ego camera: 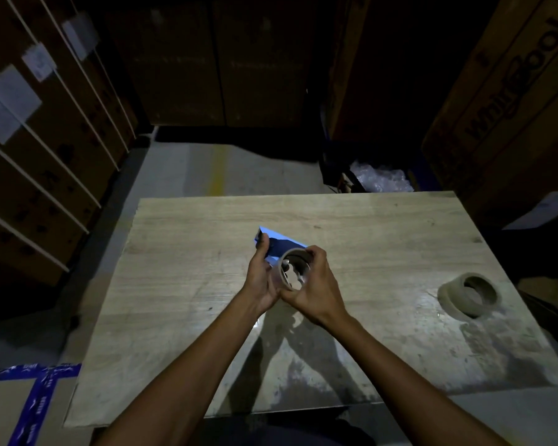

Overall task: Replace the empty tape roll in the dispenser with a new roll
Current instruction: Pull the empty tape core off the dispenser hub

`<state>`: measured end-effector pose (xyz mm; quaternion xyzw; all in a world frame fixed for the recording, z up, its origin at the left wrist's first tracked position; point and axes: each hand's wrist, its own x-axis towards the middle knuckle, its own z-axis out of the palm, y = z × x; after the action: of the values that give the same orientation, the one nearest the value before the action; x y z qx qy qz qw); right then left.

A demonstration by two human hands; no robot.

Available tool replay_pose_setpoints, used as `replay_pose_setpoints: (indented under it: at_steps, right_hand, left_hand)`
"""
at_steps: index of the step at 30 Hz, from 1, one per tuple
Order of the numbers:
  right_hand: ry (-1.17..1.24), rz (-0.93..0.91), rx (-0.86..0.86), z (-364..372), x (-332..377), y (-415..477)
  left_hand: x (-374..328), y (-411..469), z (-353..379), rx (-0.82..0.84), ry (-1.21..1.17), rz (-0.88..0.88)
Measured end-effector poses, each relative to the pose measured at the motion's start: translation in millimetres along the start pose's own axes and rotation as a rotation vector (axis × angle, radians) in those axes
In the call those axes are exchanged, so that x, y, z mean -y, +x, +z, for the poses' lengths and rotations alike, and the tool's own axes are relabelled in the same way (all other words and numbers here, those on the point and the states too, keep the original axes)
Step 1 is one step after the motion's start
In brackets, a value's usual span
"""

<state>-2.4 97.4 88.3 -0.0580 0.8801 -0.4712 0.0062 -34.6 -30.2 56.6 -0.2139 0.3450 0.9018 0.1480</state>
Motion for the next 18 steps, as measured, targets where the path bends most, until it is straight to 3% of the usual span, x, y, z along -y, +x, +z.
replay_pose_setpoints:
  at_steps: [12, 18]
  right_hand:
    - [0.046, 0.093, 0.043, 18, -39, -12]
    - [0.129, 0.199, 0.082, 18, -54, -14]
  left_hand:
    - [29, 13, -9, -0.194, 0.178, -0.155]
    - [39, 17, -21, -0.267, 0.143, -0.204]
